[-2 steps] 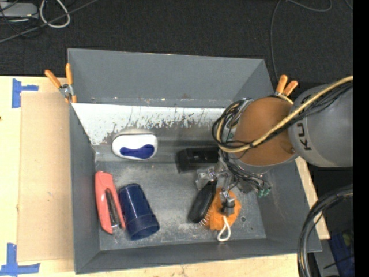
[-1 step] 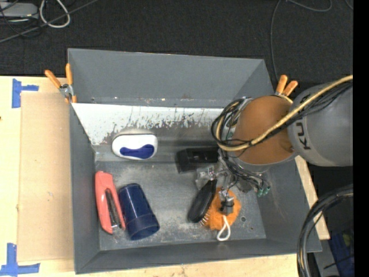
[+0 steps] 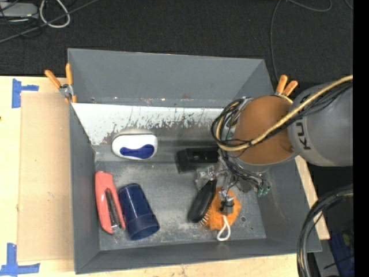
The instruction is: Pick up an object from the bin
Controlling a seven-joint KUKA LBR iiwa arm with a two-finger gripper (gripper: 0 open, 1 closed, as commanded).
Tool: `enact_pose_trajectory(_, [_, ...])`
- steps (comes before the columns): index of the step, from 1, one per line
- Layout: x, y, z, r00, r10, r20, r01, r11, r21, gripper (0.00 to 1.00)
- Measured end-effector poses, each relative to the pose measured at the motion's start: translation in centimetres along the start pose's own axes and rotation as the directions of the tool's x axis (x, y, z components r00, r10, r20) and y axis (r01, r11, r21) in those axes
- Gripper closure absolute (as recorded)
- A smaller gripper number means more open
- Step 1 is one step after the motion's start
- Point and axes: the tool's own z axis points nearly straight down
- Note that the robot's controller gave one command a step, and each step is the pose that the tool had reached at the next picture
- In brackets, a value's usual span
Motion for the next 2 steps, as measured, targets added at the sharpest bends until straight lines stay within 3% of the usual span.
enact_pose_trajectory(1, [1.6,1.4,1.0,0.997,0.078,0.005,-0.078,0.997,0.003,0.00])
enact_pose_trajectory(2, [3.5,3.0,2.1,0.989,0.148,-0.002,-0.148,0.989,-0.001,0.00])
